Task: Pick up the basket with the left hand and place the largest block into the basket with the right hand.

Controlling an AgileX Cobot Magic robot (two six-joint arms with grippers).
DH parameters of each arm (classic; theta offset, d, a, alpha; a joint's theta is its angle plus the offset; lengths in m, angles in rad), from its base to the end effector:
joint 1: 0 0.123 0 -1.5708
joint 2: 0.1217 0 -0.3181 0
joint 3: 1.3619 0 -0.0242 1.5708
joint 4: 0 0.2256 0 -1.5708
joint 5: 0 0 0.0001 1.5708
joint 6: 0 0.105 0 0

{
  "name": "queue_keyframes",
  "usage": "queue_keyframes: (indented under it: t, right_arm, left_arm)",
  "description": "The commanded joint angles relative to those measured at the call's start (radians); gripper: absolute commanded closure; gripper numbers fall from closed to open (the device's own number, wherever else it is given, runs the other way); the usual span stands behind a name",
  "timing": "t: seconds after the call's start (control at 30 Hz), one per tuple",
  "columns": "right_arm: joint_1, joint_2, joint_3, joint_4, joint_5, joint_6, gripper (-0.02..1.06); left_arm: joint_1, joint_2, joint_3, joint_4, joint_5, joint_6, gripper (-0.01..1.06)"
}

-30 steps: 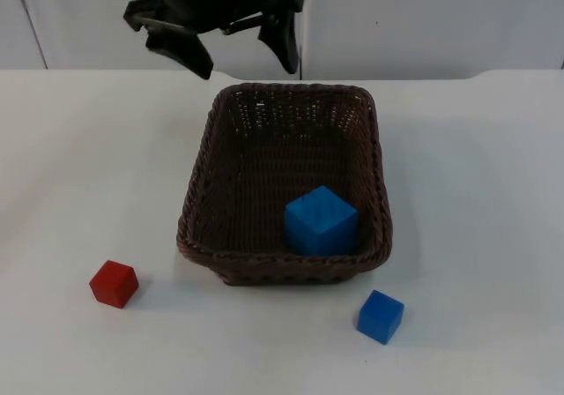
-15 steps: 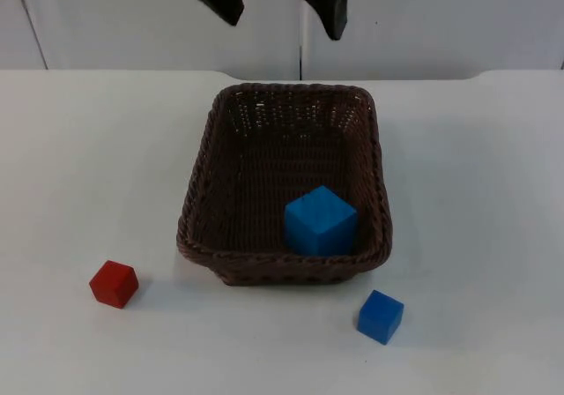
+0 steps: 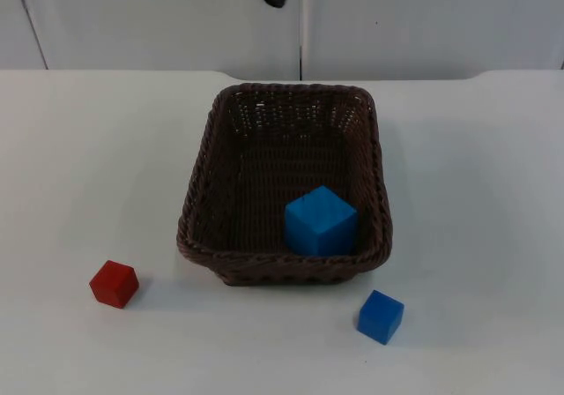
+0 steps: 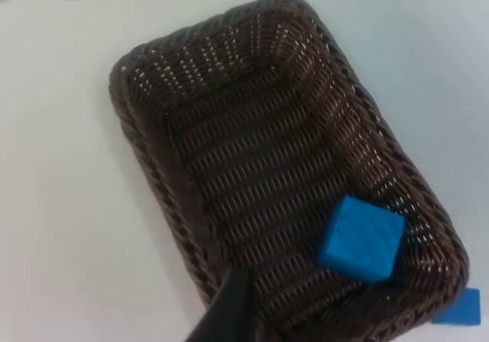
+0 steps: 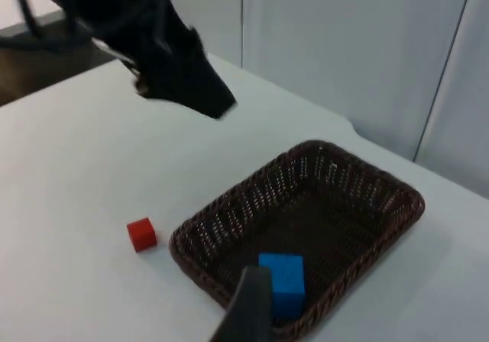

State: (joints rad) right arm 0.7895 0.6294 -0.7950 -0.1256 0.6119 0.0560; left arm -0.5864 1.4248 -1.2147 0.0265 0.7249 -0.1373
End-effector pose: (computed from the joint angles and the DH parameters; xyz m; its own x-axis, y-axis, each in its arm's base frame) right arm 0.0603 0.0501 0.3834 -0.2137 -0.2820 -0.9353 -0.6714 0.7378 -0.0691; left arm 0.2414 -0.1581 0.3586 -0.6839 0.3137 -0.6587 0.4667 0.8821 -0.0645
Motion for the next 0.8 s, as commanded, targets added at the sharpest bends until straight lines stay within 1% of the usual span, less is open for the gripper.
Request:
queue_keyframes:
  t: [0.0, 0.07, 0.1, 0.17, 0.27, 0.3, 0.43, 0.47, 0.67, 0.77]
  right_arm:
    - [-0.001, -0.006, 0.023, -0.004, -0.003, 0.003, 0.29]
    - [-0.001, -0.006, 0.059, -0.004, -0.005, 0.003, 0.29]
    - [-0.001, -0.006, 0.059, -0.004, -0.005, 0.003, 0.29]
    - [-0.001, -0.006, 0.091, -0.004, -0.005, 0.005, 0.29]
    - [-0.001, -0.006, 0.125, 0.003, -0.005, 0.008, 0.29]
    - [-0.001, -0.006, 0.125, 0.003, -0.005, 0.008, 0.29]
    - [-0.001, -0.006, 0.147, 0.003, -0.010, 0.010, 0.29]
    - [-0.001, -0.006, 0.147, 0.003, -0.010, 0.010, 0.29]
    - [-0.001, -0.006, 0.151, 0.003, -0.002, 0.008, 0.29]
    - [-0.001, -0.006, 0.159, -0.001, 0.001, 0.004, 0.29]
  left_arm:
    - [-0.006, -0.072, 0.054, 0.008, -0.036, -0.006, 0.16]
    - [-0.006, -0.138, 0.115, 0.008, -0.063, -0.001, 0.16]
    - [-0.006, -0.138, 0.115, 0.008, -0.063, -0.001, 0.16]
    - [-0.006, -0.194, 0.155, 0.008, -0.081, 0.001, 0.16]
    - [-0.006, -0.297, 0.244, 0.013, -0.111, 0.008, 0.16]
    - [-0.006, -0.297, 0.244, 0.013, -0.111, 0.008, 0.16]
    - [-0.006, -0.428, 0.339, 0.013, -0.112, 0.011, 0.16]
    - [-0.006, -0.428, 0.339, 0.013, -0.112, 0.011, 0.16]
    - [-0.006, -0.559, 0.440, 0.011, -0.110, 0.032, 0.16]
    - [-0.006, -0.631, 0.479, 0.011, -0.077, 0.039, 0.16]
